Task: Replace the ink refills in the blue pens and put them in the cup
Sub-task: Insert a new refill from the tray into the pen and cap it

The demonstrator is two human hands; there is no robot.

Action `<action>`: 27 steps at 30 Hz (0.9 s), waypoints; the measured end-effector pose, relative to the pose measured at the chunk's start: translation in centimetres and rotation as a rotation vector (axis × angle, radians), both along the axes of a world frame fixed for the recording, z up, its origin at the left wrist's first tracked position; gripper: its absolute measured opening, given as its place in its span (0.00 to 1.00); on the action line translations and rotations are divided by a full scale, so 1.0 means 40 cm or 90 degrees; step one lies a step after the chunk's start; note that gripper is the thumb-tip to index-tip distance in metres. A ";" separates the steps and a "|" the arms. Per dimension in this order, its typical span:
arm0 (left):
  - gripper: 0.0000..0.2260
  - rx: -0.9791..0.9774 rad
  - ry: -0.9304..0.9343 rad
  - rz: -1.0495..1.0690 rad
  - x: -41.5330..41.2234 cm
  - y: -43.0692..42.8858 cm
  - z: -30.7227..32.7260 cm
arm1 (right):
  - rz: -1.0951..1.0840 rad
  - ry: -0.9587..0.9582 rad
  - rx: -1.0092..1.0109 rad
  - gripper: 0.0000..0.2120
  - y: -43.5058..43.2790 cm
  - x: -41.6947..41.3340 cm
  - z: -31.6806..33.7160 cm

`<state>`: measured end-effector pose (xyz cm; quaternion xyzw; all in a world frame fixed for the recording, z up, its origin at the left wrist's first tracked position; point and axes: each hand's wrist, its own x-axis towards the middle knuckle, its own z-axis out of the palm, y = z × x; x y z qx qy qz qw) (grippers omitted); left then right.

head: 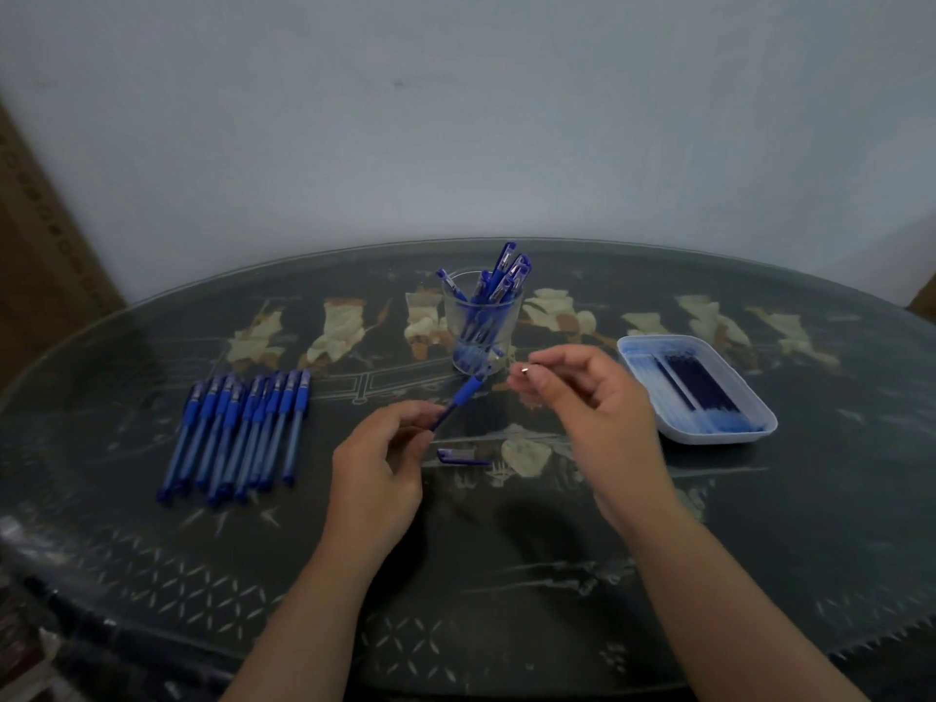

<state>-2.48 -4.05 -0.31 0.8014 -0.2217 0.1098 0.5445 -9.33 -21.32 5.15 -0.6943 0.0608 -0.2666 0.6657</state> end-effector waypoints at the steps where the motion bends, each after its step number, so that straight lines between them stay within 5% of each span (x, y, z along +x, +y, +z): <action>1: 0.19 0.008 -0.007 -0.006 -0.001 -0.001 0.000 | 0.012 -0.021 0.024 0.05 -0.003 -0.008 0.013; 16: 0.20 0.059 -0.098 -0.045 -0.003 -0.001 -0.004 | 0.043 0.084 -0.205 0.08 -0.023 -0.016 -0.003; 21: 0.18 0.063 -0.101 -0.051 -0.002 0.001 -0.004 | 0.018 0.106 -0.239 0.02 -0.019 -0.009 -0.012; 24: 0.17 0.058 -0.098 -0.053 -0.002 0.000 -0.006 | -0.002 0.113 -0.211 0.15 -0.016 -0.012 -0.015; 27: 0.18 0.064 -0.096 -0.051 -0.003 0.000 -0.004 | 0.021 0.117 -0.188 0.13 -0.018 -0.011 -0.015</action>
